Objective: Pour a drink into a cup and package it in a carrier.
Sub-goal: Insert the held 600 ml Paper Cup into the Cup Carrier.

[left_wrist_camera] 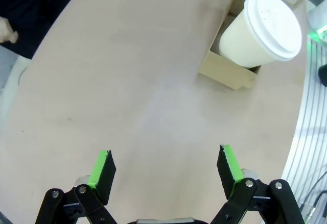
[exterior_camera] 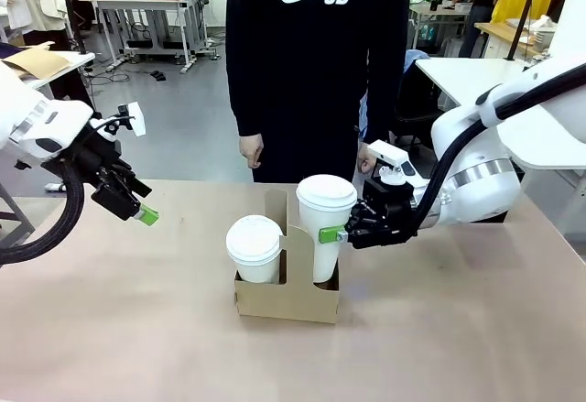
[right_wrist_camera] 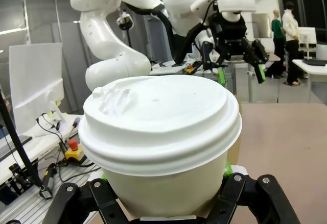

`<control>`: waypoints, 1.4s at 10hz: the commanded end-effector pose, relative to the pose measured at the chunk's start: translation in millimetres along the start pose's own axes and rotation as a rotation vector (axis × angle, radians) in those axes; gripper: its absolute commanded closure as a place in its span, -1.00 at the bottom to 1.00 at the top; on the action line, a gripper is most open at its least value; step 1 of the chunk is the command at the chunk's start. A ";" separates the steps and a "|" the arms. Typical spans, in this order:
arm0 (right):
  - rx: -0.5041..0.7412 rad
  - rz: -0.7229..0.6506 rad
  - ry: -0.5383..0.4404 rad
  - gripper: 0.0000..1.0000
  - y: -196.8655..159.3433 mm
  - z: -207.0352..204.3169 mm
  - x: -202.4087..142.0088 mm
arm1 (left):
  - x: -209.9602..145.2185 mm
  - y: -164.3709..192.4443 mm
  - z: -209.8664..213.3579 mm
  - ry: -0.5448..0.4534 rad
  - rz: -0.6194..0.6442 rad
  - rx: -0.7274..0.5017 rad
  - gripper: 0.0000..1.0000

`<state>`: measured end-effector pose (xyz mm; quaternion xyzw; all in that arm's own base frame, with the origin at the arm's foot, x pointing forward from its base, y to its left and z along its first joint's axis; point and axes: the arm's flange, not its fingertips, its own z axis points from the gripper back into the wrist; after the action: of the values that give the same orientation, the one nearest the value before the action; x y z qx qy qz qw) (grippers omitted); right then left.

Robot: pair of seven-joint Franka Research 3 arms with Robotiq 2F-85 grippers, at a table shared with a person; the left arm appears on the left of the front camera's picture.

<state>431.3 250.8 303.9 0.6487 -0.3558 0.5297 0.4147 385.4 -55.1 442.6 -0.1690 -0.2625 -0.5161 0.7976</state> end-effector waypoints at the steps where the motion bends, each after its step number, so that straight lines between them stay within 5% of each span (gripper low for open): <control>1: 0.016 -0.015 0.016 -0.61 -11.8 -1.2 -7.3 | 1.7 0.5 0.2 -0.020 0.011 -0.011 -1.00; 10: 0.130 0.087 0.094 -0.61 -16.1 -7.0 -59.8 | 1.7 0.5 0.2 -0.020 0.011 -0.011 -1.00; 11: 0.137 0.118 0.115 -1.00 -14.1 -5.4 -59.8 | 1.7 0.5 0.2 -0.020 0.011 -0.011 -1.00; 14: 0.100 0.172 0.169 -1.00 -10.8 5.8 -49.2 | 1.7 0.5 0.2 -0.020 0.011 -0.011 -1.00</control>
<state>434.5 257.6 248.3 0.6114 -0.3423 0.6119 0.3669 385.3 -55.2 442.6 -0.1696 -0.2622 -0.5158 0.7978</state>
